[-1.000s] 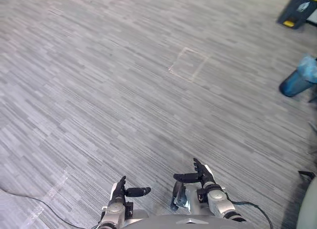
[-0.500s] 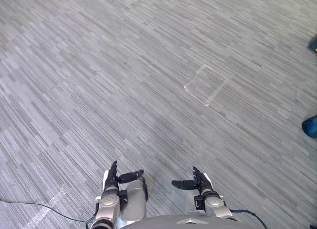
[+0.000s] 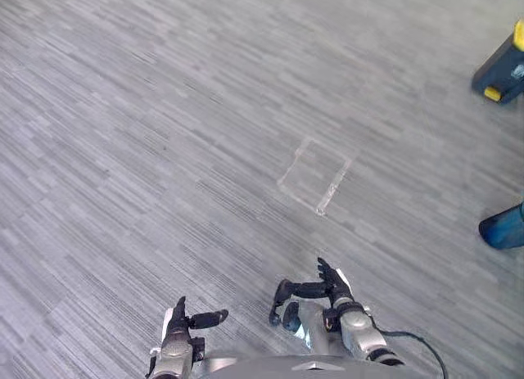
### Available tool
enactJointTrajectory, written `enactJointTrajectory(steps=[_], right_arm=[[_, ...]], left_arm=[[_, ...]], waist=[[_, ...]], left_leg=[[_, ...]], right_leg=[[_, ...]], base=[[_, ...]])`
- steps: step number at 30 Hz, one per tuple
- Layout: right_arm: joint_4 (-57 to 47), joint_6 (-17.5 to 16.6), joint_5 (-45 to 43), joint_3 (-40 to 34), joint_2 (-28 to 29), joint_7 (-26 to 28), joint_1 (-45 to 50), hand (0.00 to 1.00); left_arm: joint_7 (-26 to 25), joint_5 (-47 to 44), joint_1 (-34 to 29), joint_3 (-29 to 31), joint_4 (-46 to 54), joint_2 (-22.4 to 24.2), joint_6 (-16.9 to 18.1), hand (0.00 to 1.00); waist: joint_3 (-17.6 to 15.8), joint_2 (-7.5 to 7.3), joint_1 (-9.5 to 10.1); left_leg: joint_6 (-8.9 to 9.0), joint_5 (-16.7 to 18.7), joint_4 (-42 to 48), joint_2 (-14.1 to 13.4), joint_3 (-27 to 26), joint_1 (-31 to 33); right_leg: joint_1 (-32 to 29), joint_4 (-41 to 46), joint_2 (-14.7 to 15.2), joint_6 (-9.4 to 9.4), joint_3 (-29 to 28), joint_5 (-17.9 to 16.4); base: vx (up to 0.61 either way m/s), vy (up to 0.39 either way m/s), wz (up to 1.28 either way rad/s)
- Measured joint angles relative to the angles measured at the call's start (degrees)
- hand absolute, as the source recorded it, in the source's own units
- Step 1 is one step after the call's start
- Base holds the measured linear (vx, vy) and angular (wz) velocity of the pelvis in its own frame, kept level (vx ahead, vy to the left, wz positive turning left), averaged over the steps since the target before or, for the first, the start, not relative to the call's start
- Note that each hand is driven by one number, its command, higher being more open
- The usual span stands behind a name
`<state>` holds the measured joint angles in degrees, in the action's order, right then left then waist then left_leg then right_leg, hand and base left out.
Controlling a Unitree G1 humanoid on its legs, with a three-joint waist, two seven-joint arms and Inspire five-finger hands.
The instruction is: Organize the slippers on the shoe rack
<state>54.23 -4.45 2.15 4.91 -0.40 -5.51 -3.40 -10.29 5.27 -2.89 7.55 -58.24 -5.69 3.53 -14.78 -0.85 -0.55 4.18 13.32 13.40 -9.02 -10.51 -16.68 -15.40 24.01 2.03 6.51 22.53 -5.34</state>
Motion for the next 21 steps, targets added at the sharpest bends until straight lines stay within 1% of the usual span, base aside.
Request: enactJointTrajectory(steps=[1, 2, 3, 4, 5, 6, 7, 8, 9, 10, 11, 12, 13, 14, 15, 16, 17, 18, 19, 20, 21], right_arm=[[-0.8, 0.1, 0.0, -0.4, -0.2, 0.1, 1.0, 1.00], [-2.5, 0.6, 0.0, -0.3, -0.2, 0.4, 3.2, 1.00], [-3.4, 0.9, -0.1, -0.3, -0.3, 0.5, 4.1, 1.00], [-3.4, 1.1, -0.1, -0.4, -0.1, 0.5, 4.2, 1.00], [-3.1, 1.7, -0.2, -0.6, 1.2, 0.5, 4.4, 1.00], [-2.7, 1.7, -0.2, -0.9, 1.3, 0.5, 4.3, 1.00], [-1.6, 1.8, -0.3, -1.2, 1.8, 0.5, 4.0, 1.00], [-1.0, 1.8, -0.5, -1.3, 2.0, 0.5, 3.9, 1.00], [-0.7, 2.0, -0.7, -1.6, 2.1, 0.4, 3.7, 1.00], [-0.5, 2.1, -0.7, -1.7, 2.0, 0.2, 3.4, 1.00], [-0.3, 2.0, -0.7, -1.7, 1.6, 0.2, 3.3, 1.00], [0.5, 1.9, -0.7, -1.6, 1.6, 0.1, 3.2, 1.00], [0.9, 2.1, -0.7, -1.3, 2.2, 0.2, 3.4, 1.00], [1.8, 2.0, -0.6, -1.2, 2.4, 0.6, 2.9, 1.00], [2.0, 1.9, -0.6, -1.3, 2.6, 0.6, 2.8, 1.00], [2.0, 1.8, -0.6, -1.3, 2.6, 0.6, 2.7, 1.00], [2.1, 1.8, -0.5, -1.4, 2.5, 0.6, 2.6, 1.00], [2.9, 1.8, -0.5, -1.5, 2.4, 0.7, 2.1, 1.00], [3.0, 1.9, -0.5, -1.5, 2.4, 0.8, 2.0, 1.00], [3.0, 1.9, -0.5, -1.5, 2.5, 1.6, 2.2, 1.00], [3.0, 2.0, -0.5, -1.4, 2.6, 1.7, 2.0, 1.00]], left_arm=[[-0.1, 0.3, -0.1, 0.2, 0.1, 0.2, -0.1, 1.00], [-0.1, 0.3, -0.2, 1.7, 0.9, 1.1, 0.0, 1.00], [-0.2, 0.2, -0.5, 3.5, 2.1, 1.9, 0.0, 1.00], [-0.2, 0.1, -0.6, 4.4, 2.9, 2.3, 0.0, 1.00], [0.0, -0.7, -0.5, 5.2, 4.6, 2.2, 0.0, 1.00], [0.0, -0.8, -0.4, 5.2, 5.2, 2.1, 0.0, 1.00], [0.0, -0.8, -0.3, 5.2, 6.1, 1.9, 0.2, 1.00], [0.0, -0.7, -0.3, 5.1, 6.5, 1.9, 0.3, 1.00], [0.0, -0.8, 0.1, 5.0, 6.8, 1.9, 0.4, 1.00], [0.1, -0.8, 0.4, 4.9, 7.2, 1.9, 0.7, 1.00], [0.1, -0.9, 0.5, 5.0, 7.3, 1.9, 0.9, 1.00], [0.0, -0.9, 0.6, 4.9, 7.0, 1.7, 0.9, 1.00], [0.0, -0.4, 1.4, 4.3, 6.0, 0.8, 0.9, 1.00], [0.0, -0.2, 1.7, 3.7, 5.7, 0.4, 1.0, 1.00], [0.0, -0.6, 2.1, 3.8, 5.3, 0.3, 0.5, 1.00], [0.1, -0.4, 2.5, 3.8, 4.4, 0.2, -0.2, 1.00], [0.1, -0.3, 2.7, 3.3, 2.9, 0.2, -0.6, 1.00], [0.2, -0.4, 2.9, 2.8, 1.8, 0.0, -1.3, 1.00], [0.3, -0.3, 2.9, 2.6, 1.6, -0.1, -1.5, 1.00], [0.2, -0.2, 2.7, 1.1, 0.4, -0.7, -1.9, 1.00], [0.2, -0.1, 2.5, 0.7, 0.3, -0.9, -2.0, 1.00]], waist=[[0.2, -0.04, -0.28], [0.9, 0.20, 0.04], [1.2, 1.34, 0.54], [1.3, 1.73, 0.54], [1.1, 0.96, 1.36], [1.0, 0.50, 1.72], [0.9, -0.25, 2.48], [0.8, -0.40, 2.94], [0.6, -0.70, 3.19], [0.3, -1.29, 3.32], [0.3, -1.02, 3.50], [0.2, -2.02, 3.48], [0.8, -3.45, 2.95], [0.8, -3.57, 3.22], [0.8, -3.46, 3.61], [0.9, -3.10, 3.48], [1.3, -2.42, 3.09], [1.3, -2.39, 3.16], [1.3, -2.46, 3.30], [1.2, -2.21, 3.04], [1.2, -2.12, 2.86]], left_leg=[[2.03, -1.9, 5.5, -0.2, 2.0, 0.8], [3.74, -5.8, 19.5, -1.3, 4.5, 5.4], [6.79, -9.3, 34.5, -4.2, 5.7, 12.7], [6.52, -7.3, 41.7, -6.0, 5.3, 16.5], [4.45, -1.4, 48.6, -7.6, 2.8, 23.8], [3.86, 0.1, 47.6, -7.5, 1.6, 24.9], [2.39, 2.5, 43.4, -7.0, -0.9, 26.4], [1.43, 3.6, 40.1, -6.3, -1.6, 27.7], [1.11, 4.5, 34.2, -5.0, -1.4, 29.7], [0.94, 3.4, 22.0, -2.9, 0.1, 31.7], [-0.08, -5.6, 13.1, -1.4, 2.1, 32.2], [-1.84, -6.6, 12.5, -0.2, 1.4, 30.8], [-2.42, -6.2, 11.8, 1.5, 0.9, 29.9], [-2.86, -4.5, 13.9, 1.3, 1.2, 30.3], [-3.42, -3.0, 16.3, 1.2, 1.8, 30.5], [-3.83, -1.5, 17.3, 1.1, 1.6, 29.9], [-4.17, 1.0, 16.3, 1.2, 0.8, 27.7], [-4.35, 1.9, 13.2, 1.5, -0.9, 24.1], [-4.40, 1.9, 12.2, 1.7, -1.6, 22.7], [-4.86, 2.2, 8.2, 2.4, -3.7, 17.1], [-4.93, 2.2, 7.4, 2.6, -4.1, 15.9]], right_leg=[[1.8, 1.6, 0.5, -0.88, 1.0, -2.7], [6.2, -0.8, -0.3, -1.93, 1.1, -5.3], [9.9, -4.3, -2.0, -1.80, 0.8, -5.5], [11.8, -5.9, -2.9, -1.65, 0.7, -5.6], [17.1, -10.1, -4.0, -1.53, -0.9, -5.7], [18.5, -11.2, -4.0, -1.81, -1.8, -5.5], [20.8, -12.4, -3.5, -1.99, -3.8, -5.4], [22.1, -13.1, -3.0, -2.03, -4.8, -5.4], [23.7, -13.9, -2.2, -2.28, -5.7, -5.4], [25.4, -14.3, -0.3, -3.82, -6.8, -5.7], [26.9, -14.5, 0.9, -6.64, -8.0, -7.3], [28.0, -14.9, 1.9, -8.08, -9.1, -8.0], [28.4, -16.2, 3.5, -8.80, -9.2, -7.2], [28.7, -17.0, 3.4, -9.48, -9.8, -4.4], [29.3, -16.9, 3.5, -10.34, -10.6, -3.2], [29.4, -15.4, 3.9, -10.77, -11.2, -2.8], [27.9, -10.5, 4.4, -10.83, -12.0, -2.8], [24.9, -1.5, 6.2, -10.95, -12.1, -2.7], [23.6, 1.8, 7.0, -11.51, -12.0, -2.2], [18.8, 15.3, 10.2, -12.30, -10.6, -1.3], [17.8, 17.9, 10.8, -11.53, -10.0, -2.1]], base=[[0.42, -0.125, 0.15], [0.63, -0.125, 0.10], [0.55, -0.087, -0.04], [0.64, -0.023, -0.29], [0.46, -0.007, -0.36], [0.47, 0.013, -0.66], [0.28, 0.047, -0.65], [0.36, 0.106, -0.76], [0.42, 0.178, -0.77], [0.50, 0.266, -0.90], [0.52, 0.302, -0.83], [0.55, 0.303, -0.37], [0.46, 0.233, -0.11], [0.43, 0.226, -0.08], [0.39, 0.223, -0.22], [0.45, 0.271, -0.27], [0.44, 0.262, -0.35], [0.35, 0.215, -0.41], [0.34, 0.182, -0.61], [0.31, 0.148, -0.46], [0.38, 0.129, -0.44]])
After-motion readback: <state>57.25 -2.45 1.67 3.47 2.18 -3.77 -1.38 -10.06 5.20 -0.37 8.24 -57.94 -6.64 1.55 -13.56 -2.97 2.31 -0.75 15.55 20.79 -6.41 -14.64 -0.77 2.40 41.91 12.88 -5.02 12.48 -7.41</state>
